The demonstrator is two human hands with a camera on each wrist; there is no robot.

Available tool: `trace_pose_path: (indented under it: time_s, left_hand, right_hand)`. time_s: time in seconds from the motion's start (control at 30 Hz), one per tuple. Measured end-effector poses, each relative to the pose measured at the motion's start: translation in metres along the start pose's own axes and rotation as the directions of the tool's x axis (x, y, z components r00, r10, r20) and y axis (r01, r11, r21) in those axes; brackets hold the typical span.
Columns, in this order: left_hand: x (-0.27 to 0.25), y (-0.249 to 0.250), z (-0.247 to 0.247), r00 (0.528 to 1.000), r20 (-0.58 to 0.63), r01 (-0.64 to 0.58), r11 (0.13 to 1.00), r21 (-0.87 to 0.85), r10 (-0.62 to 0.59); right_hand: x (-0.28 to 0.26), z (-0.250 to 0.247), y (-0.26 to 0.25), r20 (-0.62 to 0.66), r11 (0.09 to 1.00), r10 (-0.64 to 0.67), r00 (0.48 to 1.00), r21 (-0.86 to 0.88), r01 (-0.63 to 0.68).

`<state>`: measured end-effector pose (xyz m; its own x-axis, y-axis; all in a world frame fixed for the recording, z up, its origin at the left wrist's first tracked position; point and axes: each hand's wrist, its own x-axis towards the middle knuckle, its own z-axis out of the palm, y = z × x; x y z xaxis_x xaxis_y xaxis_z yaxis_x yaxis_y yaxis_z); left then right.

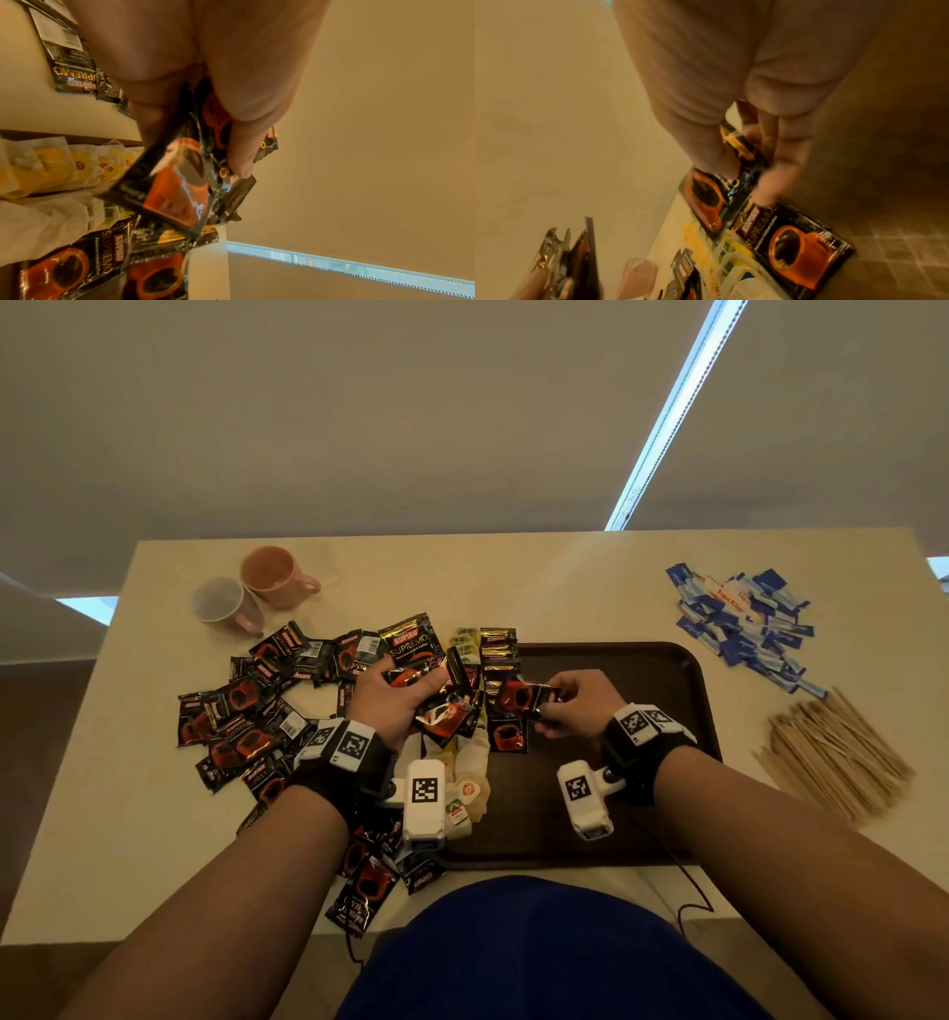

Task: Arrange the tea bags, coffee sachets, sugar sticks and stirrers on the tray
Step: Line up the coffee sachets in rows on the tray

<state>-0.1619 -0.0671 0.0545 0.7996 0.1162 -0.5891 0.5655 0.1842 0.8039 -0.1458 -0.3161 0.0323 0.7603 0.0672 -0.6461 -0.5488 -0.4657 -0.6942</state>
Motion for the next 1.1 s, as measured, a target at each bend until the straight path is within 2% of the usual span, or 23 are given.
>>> trace_pose_path:
  time_s: [0.07,0.13,0.33,0.4,0.6,0.8,1.1]
  left_hand:
    - [0.002,-0.001,0.001,1.000,-0.001,0.004,1.000,0.002,-0.004]
    - [0.002,-0.001,0.003,1.000,-0.005,0.006,1.000,0.004,-0.006]
    - [0.003,-0.001,0.004,1.000,-0.005,0.012,1.000,0.005,-0.012]
    - [0.004,-0.001,0.002,1.000,-0.007,0.014,1.000,0.018,-0.014]
    - [0.006,-0.004,-0.004,0.999,-0.026,0.025,1.000,0.016,-0.025]
    - [0.006,-0.005,-0.010,0.999,-0.039,0.020,0.999,0.040,-0.019]
    - [0.007,-0.003,-0.010,0.999,-0.027,0.035,0.999,0.034,-0.034]
  right_hand:
    - [0.006,-0.002,0.007,-0.044,0.979,-0.072,0.996,-0.195,0.062]
    - [0.011,-0.003,0.010,-0.034,0.946,-0.106,0.994,-0.311,0.090]
    - [0.019,0.008,0.011,0.143,0.828,-0.083,0.986,-0.541,0.149]
    - [0.022,0.015,0.013,0.151,0.820,-0.070,0.986,-0.554,0.143]
    - [0.030,0.029,0.021,-0.016,0.875,-0.048,0.999,-0.483,0.035]
    - [0.038,0.034,0.024,-0.034,0.907,-0.057,0.998,-0.418,0.037]
    - [0.050,0.041,0.030,-0.136,0.898,-0.092,0.986,-0.439,0.023]
